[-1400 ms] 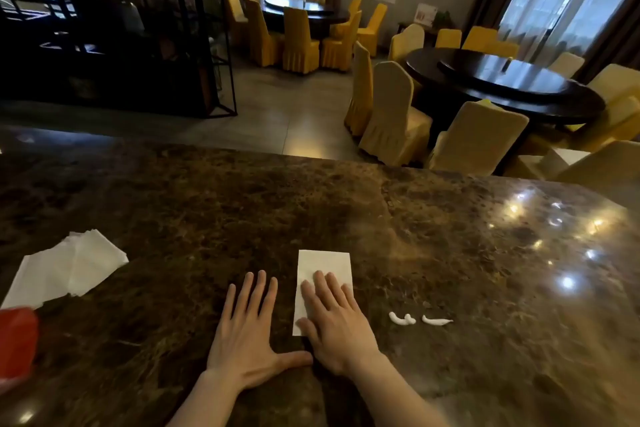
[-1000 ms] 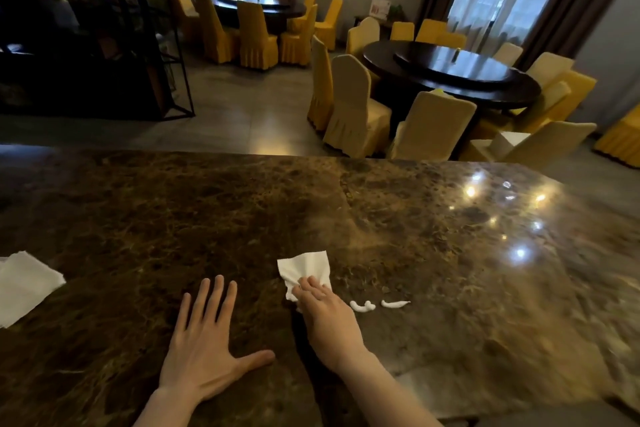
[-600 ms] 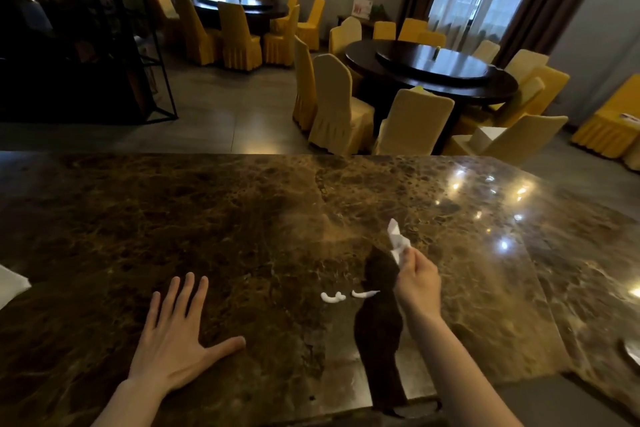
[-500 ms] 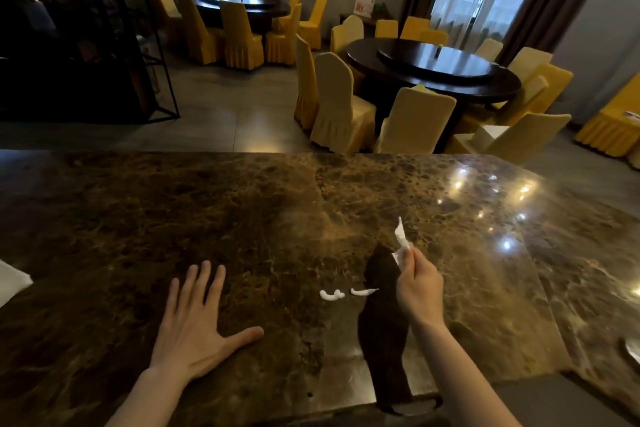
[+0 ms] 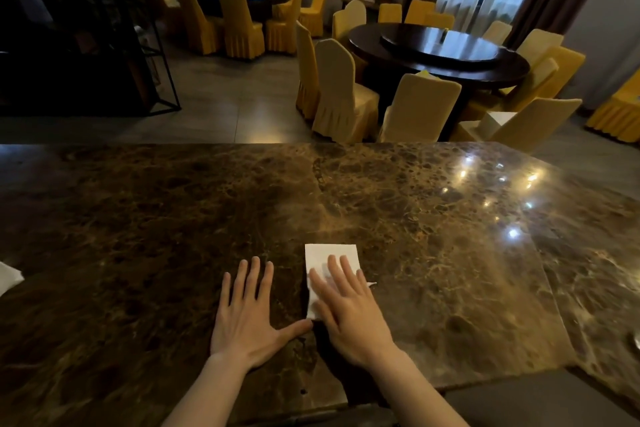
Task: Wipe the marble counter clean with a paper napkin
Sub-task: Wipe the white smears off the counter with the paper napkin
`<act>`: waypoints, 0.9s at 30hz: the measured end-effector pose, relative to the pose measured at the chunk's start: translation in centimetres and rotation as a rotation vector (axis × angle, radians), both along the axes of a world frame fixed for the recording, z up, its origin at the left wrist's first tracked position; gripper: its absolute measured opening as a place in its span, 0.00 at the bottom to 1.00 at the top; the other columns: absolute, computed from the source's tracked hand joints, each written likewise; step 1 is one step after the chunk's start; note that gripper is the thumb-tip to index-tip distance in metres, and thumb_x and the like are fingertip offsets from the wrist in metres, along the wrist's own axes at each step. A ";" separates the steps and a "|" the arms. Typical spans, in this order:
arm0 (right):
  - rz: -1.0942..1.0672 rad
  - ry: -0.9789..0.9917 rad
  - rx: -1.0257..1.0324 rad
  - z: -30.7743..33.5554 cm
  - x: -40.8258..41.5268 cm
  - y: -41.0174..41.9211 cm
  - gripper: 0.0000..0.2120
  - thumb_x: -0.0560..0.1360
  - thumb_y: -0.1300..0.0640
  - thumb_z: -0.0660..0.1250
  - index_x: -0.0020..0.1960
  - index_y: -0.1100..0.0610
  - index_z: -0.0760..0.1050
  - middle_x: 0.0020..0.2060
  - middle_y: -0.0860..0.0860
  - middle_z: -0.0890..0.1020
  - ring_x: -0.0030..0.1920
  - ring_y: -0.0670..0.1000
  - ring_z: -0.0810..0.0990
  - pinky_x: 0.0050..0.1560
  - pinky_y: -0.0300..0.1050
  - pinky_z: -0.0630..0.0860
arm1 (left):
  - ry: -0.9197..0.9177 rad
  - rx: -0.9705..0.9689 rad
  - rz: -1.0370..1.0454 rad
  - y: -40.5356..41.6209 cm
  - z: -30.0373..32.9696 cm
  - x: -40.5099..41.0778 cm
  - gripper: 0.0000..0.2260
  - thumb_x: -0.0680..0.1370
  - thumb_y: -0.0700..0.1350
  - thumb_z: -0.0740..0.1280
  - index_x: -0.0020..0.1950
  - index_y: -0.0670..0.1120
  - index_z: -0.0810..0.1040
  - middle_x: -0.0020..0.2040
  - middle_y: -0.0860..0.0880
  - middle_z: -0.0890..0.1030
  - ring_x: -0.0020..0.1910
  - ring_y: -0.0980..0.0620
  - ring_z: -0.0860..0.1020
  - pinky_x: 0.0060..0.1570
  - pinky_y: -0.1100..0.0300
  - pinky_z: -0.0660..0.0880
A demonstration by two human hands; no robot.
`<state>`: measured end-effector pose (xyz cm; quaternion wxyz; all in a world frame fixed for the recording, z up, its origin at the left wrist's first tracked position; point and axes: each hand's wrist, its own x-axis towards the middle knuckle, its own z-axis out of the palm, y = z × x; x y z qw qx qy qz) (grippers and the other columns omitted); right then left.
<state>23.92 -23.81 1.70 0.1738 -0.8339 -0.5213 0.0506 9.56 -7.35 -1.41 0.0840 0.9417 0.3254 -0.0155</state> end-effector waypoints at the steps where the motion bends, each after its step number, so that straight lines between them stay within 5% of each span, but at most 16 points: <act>1: 0.036 -0.041 -0.078 -0.3 -0.2 0.0 0.25 0.85 0.42 0.45 0.81 0.40 0.45 0.82 0.49 0.42 0.80 0.53 0.33 0.80 0.57 0.39 | 0.005 -0.002 -0.005 -0.1 0.0 0.0 0.60 0.62 0.89 0.35 0.83 0.51 0.33 0.84 0.48 0.32 0.82 0.47 0.30 0.84 0.40 0.37; 6: -0.021 -0.099 -0.216 -1.6 0.3 -0.8 0.27 0.84 0.38 0.40 0.80 0.40 0.39 0.82 0.49 0.40 0.80 0.54 0.33 0.80 0.59 0.39 | -0.016 -0.008 -0.006 -0.2 -0.1 0.0 0.59 0.63 0.89 0.37 0.82 0.52 0.32 0.84 0.48 0.32 0.82 0.47 0.30 0.84 0.39 0.37; 12: -0.362 -0.020 -0.269 -0.8 4.1 -3.5 0.27 0.84 0.41 0.41 0.81 0.42 0.40 0.82 0.52 0.40 0.80 0.56 0.34 0.80 0.58 0.39 | -0.020 -0.010 -0.013 0.0 -0.3 0.1 0.60 0.63 0.90 0.40 0.83 0.52 0.32 0.84 0.48 0.33 0.82 0.47 0.29 0.84 0.39 0.37; 19: -0.052 -0.024 -0.202 -1.4 1.0 -2.6 0.26 0.84 0.39 0.39 0.80 0.39 0.39 0.81 0.46 0.38 0.79 0.52 0.31 0.79 0.56 0.34 | -0.003 -0.001 -0.018 0.2 -0.5 0.2 0.60 0.62 0.90 0.39 0.83 0.52 0.32 0.84 0.48 0.33 0.82 0.47 0.29 0.83 0.39 0.37; 24: -0.318 -0.039 -0.276 -0.8 4.9 -5.6 0.27 0.85 0.42 0.41 0.81 0.44 0.39 0.81 0.50 0.38 0.80 0.55 0.33 0.80 0.56 0.38 | 0.026 -0.031 -0.007 0.2 -0.6 0.1 0.61 0.61 0.90 0.38 0.81 0.53 0.28 0.83 0.49 0.30 0.81 0.48 0.27 0.83 0.39 0.35; 27: -0.246 0.006 -0.227 -0.3 3.2 -2.8 0.27 0.85 0.44 0.42 0.82 0.48 0.40 0.81 0.51 0.39 0.80 0.56 0.35 0.79 0.56 0.36 | 0.040 -0.025 -0.009 0.3 -0.2 0.1 0.60 0.60 0.90 0.36 0.81 0.53 0.28 0.83 0.49 0.29 0.81 0.47 0.27 0.83 0.39 0.35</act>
